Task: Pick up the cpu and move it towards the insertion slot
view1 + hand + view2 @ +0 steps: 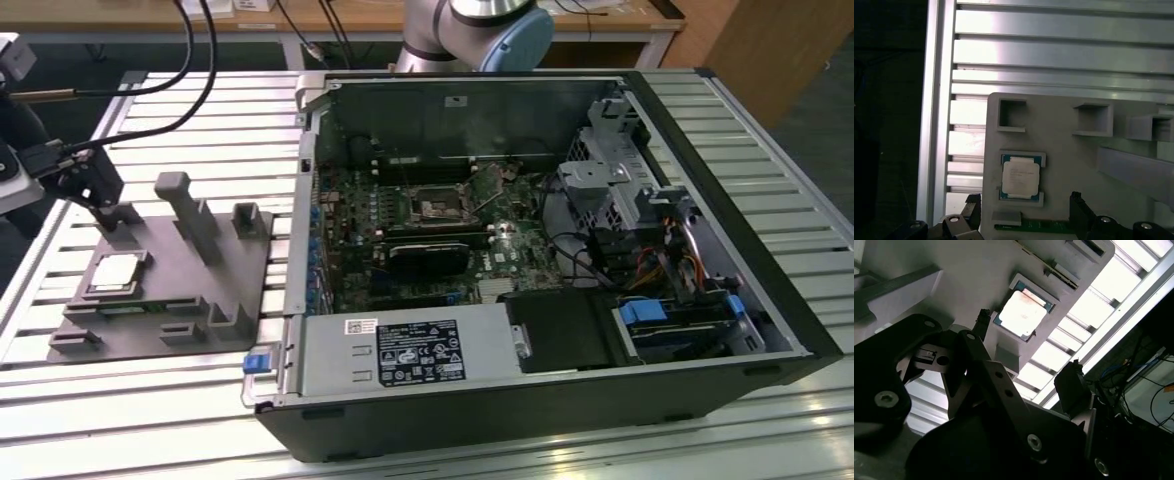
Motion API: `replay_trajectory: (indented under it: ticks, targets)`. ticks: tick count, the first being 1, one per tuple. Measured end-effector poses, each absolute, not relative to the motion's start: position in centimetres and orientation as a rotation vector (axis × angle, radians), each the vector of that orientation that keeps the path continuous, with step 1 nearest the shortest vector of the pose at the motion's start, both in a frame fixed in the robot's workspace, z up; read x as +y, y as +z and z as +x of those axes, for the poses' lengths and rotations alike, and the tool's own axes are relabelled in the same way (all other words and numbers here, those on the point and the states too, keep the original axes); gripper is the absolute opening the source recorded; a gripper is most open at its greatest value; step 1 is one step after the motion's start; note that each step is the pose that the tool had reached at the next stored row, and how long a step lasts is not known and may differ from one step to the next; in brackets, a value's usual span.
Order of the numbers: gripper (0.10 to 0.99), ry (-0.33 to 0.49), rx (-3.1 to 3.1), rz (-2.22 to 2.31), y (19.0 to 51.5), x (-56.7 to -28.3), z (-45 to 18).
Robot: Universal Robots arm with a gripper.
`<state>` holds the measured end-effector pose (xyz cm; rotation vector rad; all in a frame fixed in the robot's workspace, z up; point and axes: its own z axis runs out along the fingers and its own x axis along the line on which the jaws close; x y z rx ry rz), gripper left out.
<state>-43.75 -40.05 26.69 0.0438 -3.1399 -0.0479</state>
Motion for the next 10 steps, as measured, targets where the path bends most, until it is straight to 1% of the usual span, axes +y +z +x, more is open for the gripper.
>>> replay_trajectory:
  ticks: [10]
  targets:
    - [0.796,-0.048,-3.14,0.044,26.14,-40.17,-43.75]
